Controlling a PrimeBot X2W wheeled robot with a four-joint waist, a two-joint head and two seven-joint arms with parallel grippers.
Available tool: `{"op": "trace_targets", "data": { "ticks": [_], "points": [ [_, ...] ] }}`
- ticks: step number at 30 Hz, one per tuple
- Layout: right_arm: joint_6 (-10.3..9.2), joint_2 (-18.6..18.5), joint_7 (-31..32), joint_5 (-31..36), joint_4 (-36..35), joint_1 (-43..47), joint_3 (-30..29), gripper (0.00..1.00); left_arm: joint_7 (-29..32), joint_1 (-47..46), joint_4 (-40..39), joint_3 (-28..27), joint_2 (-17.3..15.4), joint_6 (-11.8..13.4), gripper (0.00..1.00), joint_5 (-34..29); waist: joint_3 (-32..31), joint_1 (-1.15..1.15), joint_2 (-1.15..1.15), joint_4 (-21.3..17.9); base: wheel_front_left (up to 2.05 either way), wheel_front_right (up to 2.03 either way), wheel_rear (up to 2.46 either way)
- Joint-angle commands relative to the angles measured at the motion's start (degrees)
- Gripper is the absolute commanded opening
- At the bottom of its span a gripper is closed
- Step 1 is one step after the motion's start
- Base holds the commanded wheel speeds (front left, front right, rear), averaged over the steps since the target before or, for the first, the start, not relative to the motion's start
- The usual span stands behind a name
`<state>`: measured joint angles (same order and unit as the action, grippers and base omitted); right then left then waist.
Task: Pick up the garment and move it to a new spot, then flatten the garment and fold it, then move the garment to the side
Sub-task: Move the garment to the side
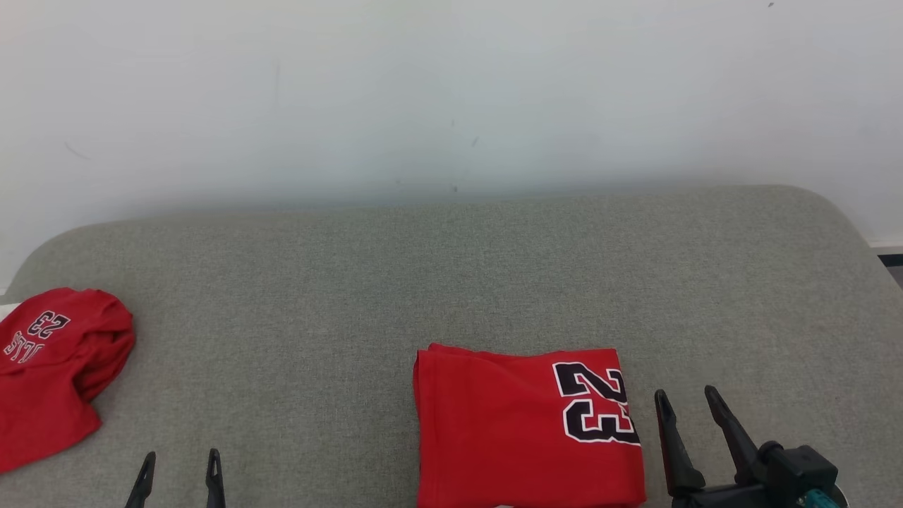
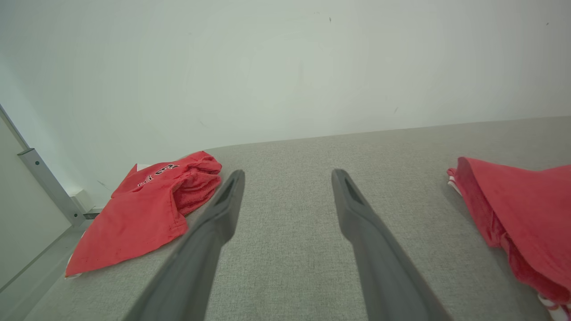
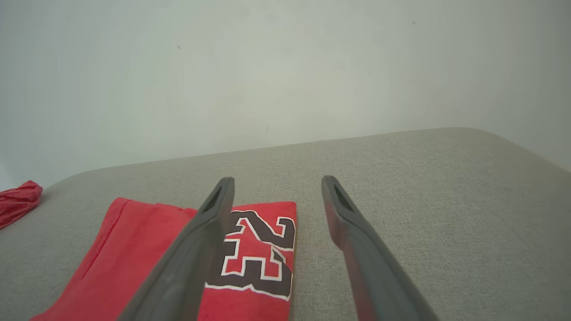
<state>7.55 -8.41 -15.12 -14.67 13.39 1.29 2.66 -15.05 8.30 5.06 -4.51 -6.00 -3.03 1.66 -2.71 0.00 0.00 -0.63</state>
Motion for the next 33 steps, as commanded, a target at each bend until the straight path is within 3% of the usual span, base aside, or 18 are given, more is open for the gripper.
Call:
{"op": "trace_targets", "data": {
  "ticks": [1, 8, 16, 32, 33],
  "points": [
    [-0.14, -0.45, -0.02, -0.48, 0.21, -1.03, 0.35, 1.00, -0.18, 0.35, 0.11, -0.01, -0.10, 0.14, 1.00, 0.01, 0.02, 0.00, 0.00, 0.04, 0.00, 0.00, 0.00],
    [-0.14, -2.64, 0.01, -2.59, 5.68, -6.67, 3.00, 1.00, -0.18, -0.92, 0.54, 0.27, -0.25, 0.25, 1.00, -0.17, 0.59, 0.00, 0.00, 0.51, 0.00, 0.00, 0.00],
    [-0.14, -4.32, 2.54, -5.70, 19.55, -13.23, 7.58, 1.00, -0.18, -1.89, 1.01, 0.68, 0.06, 0.42, 1.00, -0.11, 2.10, 0.00, 0.00, 1.33, 0.00, 0.00, 0.00],
    [-0.14, -2.59, 3.01, -12.71, 40.41, -23.46, 16.78, 1.00, -0.18, -4.09, 1.73, 1.51, 0.06, 0.56, 1.00, -0.31, 4.74, 0.00, 0.00, 1.94, 0.00, 0.00, 0.00],
    [-0.14, -2.34, 3.19, -13.36, 41.21, -23.74, 17.34, 0.71, -0.18, -4.16, 1.77, 1.62, 0.13, 0.58, 1.00, -0.29, 4.76, 0.00, 0.00, 2.06, 0.00, 0.00, 0.00]
  ]
}}
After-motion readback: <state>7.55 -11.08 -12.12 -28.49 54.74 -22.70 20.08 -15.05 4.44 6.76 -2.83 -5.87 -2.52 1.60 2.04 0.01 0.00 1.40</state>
